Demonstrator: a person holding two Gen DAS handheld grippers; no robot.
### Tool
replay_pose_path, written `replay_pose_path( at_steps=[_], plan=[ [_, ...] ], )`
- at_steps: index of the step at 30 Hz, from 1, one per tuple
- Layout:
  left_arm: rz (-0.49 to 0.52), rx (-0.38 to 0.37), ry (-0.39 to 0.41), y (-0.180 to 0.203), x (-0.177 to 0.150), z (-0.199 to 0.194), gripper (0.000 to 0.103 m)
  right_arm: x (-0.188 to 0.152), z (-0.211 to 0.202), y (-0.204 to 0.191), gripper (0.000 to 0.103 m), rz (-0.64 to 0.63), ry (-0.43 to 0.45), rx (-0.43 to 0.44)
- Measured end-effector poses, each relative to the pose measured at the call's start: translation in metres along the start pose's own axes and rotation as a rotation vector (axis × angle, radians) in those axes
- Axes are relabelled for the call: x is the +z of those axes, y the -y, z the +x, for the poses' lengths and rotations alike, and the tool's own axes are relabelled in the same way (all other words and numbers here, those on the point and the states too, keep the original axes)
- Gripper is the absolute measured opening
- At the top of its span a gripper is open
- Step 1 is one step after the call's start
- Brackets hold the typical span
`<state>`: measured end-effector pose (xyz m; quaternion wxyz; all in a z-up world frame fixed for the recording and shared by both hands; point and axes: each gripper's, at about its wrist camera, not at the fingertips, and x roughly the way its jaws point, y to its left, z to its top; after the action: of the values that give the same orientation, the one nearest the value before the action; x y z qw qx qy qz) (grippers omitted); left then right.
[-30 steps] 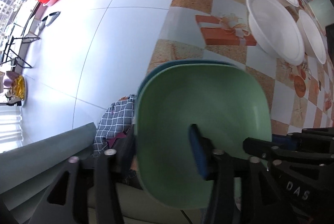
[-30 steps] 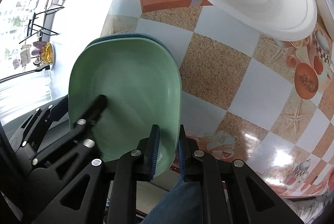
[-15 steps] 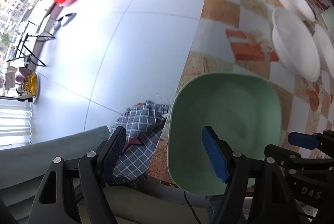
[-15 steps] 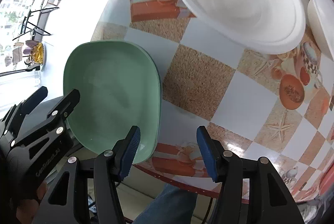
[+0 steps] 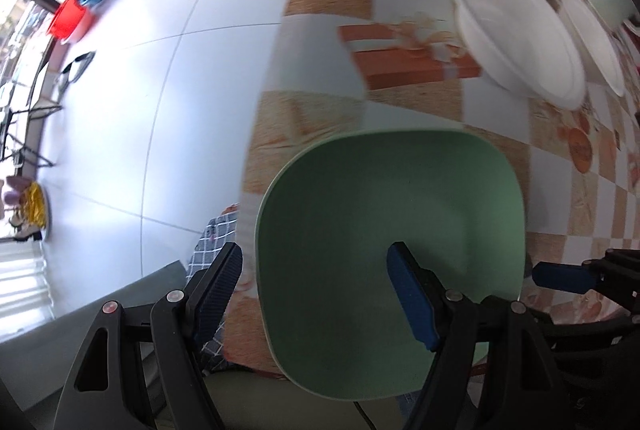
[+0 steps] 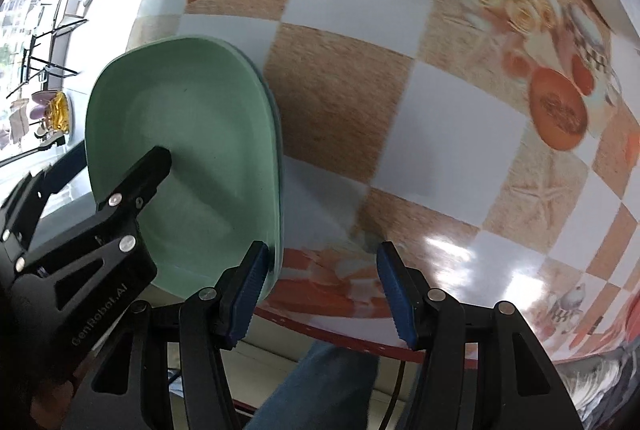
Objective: Organize plates and bowls
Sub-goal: 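Withdraw the right gripper and swing toward the pink square plate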
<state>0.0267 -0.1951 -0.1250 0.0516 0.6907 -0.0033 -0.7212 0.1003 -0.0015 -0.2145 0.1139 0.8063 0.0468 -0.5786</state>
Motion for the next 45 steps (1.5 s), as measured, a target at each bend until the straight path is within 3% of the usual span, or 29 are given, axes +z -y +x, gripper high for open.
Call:
replay_pose_path(
  at_steps=[5, 9, 14, 20, 26, 35, 41, 45],
  plan=[
    [0.073, 0.001, 0.03, 0.031, 0.003, -0.009, 0.078, -0.009, -0.009, 0.023, 0.058, 0.055, 0.004, 0.022],
    [0.073, 0.047, 0.077, 0.041, 0.002, -0.025, 0.078, -0.013, -0.031, 0.045, 0.058, 0.083, 0.068, 0.033],
    [0.095, 0.039, 0.112, 0.051, -0.004, -0.052, 0.078, -0.024, -0.063, 0.081, 0.058, 0.134, 0.147, 0.029],
    [0.152, 0.023, 0.092, 0.079, -0.005, -0.063, 0.079, -0.047, -0.08, 0.124, 0.058, 0.211, 0.184, 0.153],
    [0.243, 0.012, 0.076, 0.117, -0.01, -0.074, 0.079, -0.091, -0.095, 0.196, 0.058, 0.323, 0.229, 0.161],
    [0.499, -0.021, 0.068, 0.246, -0.007, -0.087, 0.079, -0.145, -0.122, 0.335, 0.058, 0.551, 0.291, 0.176],
    [0.668, -0.038, 0.065, 0.346, -0.013, -0.093, 0.079, -0.218, -0.132, 0.427, 0.058, 0.69, 0.319, 0.182],
    [0.747, -0.05, 0.048, 0.405, -0.023, -0.094, 0.079, -0.27, -0.134, 0.461, 0.058, 0.769, 0.318, 0.173]
  ],
)
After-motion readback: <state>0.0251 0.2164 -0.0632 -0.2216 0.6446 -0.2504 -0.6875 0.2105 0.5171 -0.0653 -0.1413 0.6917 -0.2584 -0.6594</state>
